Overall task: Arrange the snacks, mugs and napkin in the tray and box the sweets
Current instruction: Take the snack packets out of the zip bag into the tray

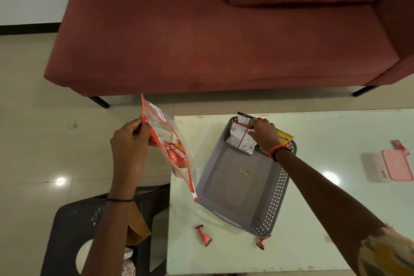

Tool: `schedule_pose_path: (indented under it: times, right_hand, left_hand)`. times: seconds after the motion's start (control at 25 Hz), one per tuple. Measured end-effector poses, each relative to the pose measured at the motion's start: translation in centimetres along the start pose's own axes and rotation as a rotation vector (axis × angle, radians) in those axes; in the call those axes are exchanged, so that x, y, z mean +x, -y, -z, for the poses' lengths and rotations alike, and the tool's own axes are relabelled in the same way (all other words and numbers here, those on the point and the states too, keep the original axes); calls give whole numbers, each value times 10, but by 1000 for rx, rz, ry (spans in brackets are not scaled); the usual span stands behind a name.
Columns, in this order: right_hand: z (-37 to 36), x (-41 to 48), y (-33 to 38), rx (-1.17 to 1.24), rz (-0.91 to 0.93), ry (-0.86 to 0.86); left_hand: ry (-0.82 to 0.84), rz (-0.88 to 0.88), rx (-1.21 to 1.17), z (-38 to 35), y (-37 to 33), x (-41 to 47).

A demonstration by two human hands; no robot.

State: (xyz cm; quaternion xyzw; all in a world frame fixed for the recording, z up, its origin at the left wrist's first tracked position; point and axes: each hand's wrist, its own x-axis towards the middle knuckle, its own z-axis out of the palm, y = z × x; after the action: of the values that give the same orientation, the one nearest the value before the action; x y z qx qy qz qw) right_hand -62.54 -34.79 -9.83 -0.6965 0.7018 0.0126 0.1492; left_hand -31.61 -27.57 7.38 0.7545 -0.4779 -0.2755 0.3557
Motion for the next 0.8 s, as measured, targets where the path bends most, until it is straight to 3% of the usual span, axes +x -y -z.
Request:
schedule_pose_path:
  times: [0.16,0.4,0.48,0.6,0.68,0.8]
  right_hand:
    - [18,-10,8,128,-28,-65]
    - [118,-73,83,816,-153,-145]
    - [157,-112,107,1094,-148,-73]
    - [195,-166,143,1456,-71,211]
    - [197,-185,162,1390,-89,393]
    - [186,-191,171,1090,-41,438]
  left_hand:
    - [-1,-12,22,0,0,-7]
    - [-11,-12,68,2,-7,-24]
    - [-15,-14,87,4,-14,-33]
    - [-26,-30,137,6,-28,-47]
    - [-21,-40,138,6,-37,-57]
    - [-17,-69,111,8,-50,-74]
